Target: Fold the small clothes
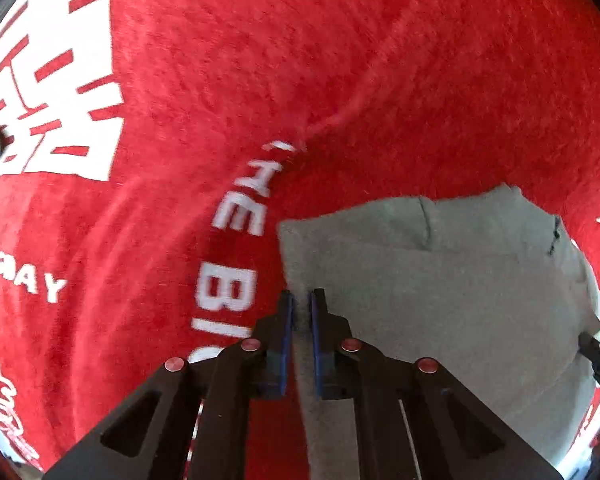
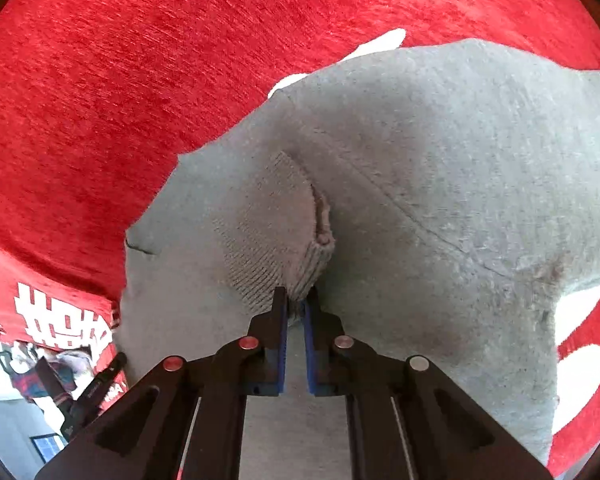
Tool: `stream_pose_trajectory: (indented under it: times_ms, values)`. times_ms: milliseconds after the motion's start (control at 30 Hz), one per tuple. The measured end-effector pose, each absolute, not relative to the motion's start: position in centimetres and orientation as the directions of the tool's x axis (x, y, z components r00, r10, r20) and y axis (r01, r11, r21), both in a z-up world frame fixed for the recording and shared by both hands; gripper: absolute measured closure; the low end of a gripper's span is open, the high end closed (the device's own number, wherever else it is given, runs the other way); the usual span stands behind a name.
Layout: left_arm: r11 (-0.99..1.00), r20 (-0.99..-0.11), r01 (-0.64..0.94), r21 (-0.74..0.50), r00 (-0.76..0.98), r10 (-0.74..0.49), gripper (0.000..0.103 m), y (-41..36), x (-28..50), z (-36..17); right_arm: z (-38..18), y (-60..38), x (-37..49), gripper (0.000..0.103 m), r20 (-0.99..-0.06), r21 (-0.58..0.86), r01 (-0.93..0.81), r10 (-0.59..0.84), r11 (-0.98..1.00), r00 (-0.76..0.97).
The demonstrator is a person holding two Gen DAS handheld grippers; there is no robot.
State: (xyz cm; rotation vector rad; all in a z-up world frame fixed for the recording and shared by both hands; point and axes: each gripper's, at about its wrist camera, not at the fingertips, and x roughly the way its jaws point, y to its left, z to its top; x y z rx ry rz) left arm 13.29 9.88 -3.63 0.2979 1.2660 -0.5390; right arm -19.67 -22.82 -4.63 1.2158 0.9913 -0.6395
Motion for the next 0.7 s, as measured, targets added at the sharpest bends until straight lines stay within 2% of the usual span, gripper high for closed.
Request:
stream_pose_trajectory:
  times_ms: [100,400,433,500,533,567,600,700]
  values:
    - [0.856,-0.956,0.516,-0.006,0.249,-0.157,0.093,11.0,13.6,-2.4,-4.0,-22.7,-19.8,0.094,-0.906,0.422,0.859,0.094,0.289,0.414]
    - [0.839,-0.958,0.543,-0.042,0.217,-0.189,0.092,11.5,9.1,0.9,-3.0,-23.3,-23.8,0.092,-0.902,0.432,0.865,0.127,0.255,0.413]
    - [0.840,-0.956,0.540,-0.051,0.217,-0.197,0.092,11.3,8.6,0.9,-2.8,-23.3,-24.5,0.088,-0.900,0.437,0.863,0.131,0.253,0.417]
    - [0.840,-0.957,0.540,-0.049,0.215,-0.194,0.092,10.8,7.6,0.7,-2.7,-23.5,-25.3,0.064,-0.894,0.448,0.861,0.136,0.240,0.427]
    - [0.838,-0.961,0.543,-0.045,0.207,-0.185,0.072,10.2,6.9,0.5,-2.8,-23.4,-25.3,0.047,-0.890,0.455,0.859,0.136,0.232,0.435]
    - [0.838,-0.963,0.544,-0.044,0.200,-0.181,0.019,10.1,6.2,0.5,-2.7,-23.4,-25.7,0.045,-0.886,0.463,0.856,0.133,0.229,0.443]
    - [0.841,-0.964,0.540,-0.032,0.205,-0.168,0.001,9.6,5.5,0.5,-2.6,-23.5,-26.0,0.045,-0.884,0.467,0.854,0.134,0.228,0.448]
    - [0.821,-0.954,0.570,0.005,0.248,-0.166,0.000,7.8,3.2,1.4,-2.3,-23.8,-27.3,0.045,-0.879,0.476,0.850,0.132,0.227,0.458]
